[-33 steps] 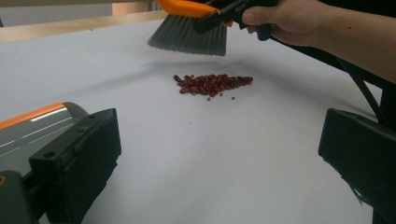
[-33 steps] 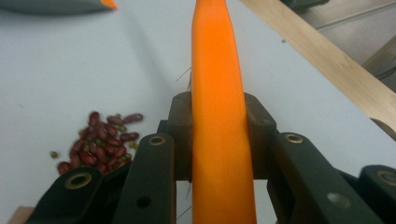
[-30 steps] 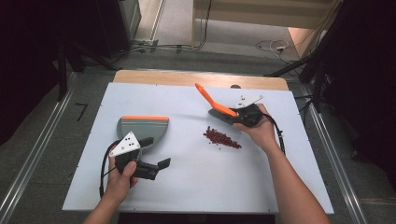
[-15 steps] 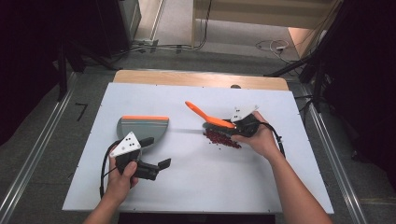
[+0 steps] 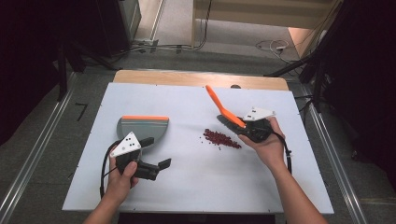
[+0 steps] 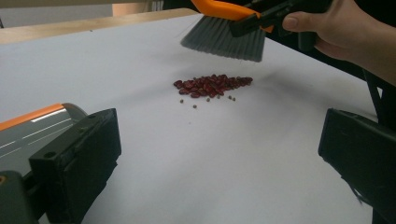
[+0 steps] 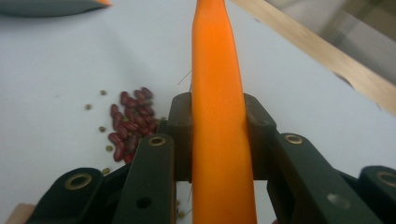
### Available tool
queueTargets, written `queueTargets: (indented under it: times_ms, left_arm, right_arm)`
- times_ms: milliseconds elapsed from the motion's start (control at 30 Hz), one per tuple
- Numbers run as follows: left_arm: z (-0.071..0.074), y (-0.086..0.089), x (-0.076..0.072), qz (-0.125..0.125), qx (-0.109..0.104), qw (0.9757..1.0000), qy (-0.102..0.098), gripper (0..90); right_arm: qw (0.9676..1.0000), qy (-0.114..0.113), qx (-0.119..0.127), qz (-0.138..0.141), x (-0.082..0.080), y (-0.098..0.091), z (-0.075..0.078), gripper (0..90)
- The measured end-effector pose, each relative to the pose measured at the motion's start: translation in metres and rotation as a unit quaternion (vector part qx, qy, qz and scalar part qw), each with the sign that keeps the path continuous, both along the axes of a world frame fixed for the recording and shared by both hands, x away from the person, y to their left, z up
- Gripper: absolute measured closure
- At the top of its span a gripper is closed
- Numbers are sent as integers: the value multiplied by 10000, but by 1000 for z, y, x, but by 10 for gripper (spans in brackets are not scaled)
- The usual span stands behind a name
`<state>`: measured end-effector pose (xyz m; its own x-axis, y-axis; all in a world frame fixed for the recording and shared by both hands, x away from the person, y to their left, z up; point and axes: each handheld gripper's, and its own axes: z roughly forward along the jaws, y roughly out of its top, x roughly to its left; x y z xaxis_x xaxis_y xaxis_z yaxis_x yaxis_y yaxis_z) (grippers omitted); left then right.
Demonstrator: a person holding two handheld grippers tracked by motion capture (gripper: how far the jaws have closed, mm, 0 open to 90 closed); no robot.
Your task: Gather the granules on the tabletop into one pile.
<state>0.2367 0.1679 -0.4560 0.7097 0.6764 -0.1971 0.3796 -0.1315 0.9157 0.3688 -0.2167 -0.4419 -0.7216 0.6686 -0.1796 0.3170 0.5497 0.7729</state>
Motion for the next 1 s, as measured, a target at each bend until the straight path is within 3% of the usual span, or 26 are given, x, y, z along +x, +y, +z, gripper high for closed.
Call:
queueTargets:
  times_ms: [67,133,267,367,533,700,1000]
  left_arm:
    - [0,0,0,-4,12,10000,1,0]
    - [1,-1,0,-17,15,10000,-18,0]
    - [1,-2,0,-25,19,10000,-16,0]
    - [1,-2,0,-18,8,10000,-4,0]
    - [0,-2,0,-20,13,10000,-7,0]
    - [1,-1,0,-15,17,10000,-7,0]
    - [1,0,0,-9,5,10000,-15,0]
  right_arm:
    - [9973,236,184,-667,-8,-6,-4,687]
    - [9927,376,211,-1127,-12,-11,-11,687]
    - [9839,537,146,-1700,-16,-14,-23,687]
    - [9794,444,214,-1960,-19,-11,-28,688]
    - [9777,412,230,-2048,-23,6,-29,688]
    - [9758,532,354,-2092,-20,17,-28,689]
    - [9763,620,518,-2009,-12,32,-28,689]
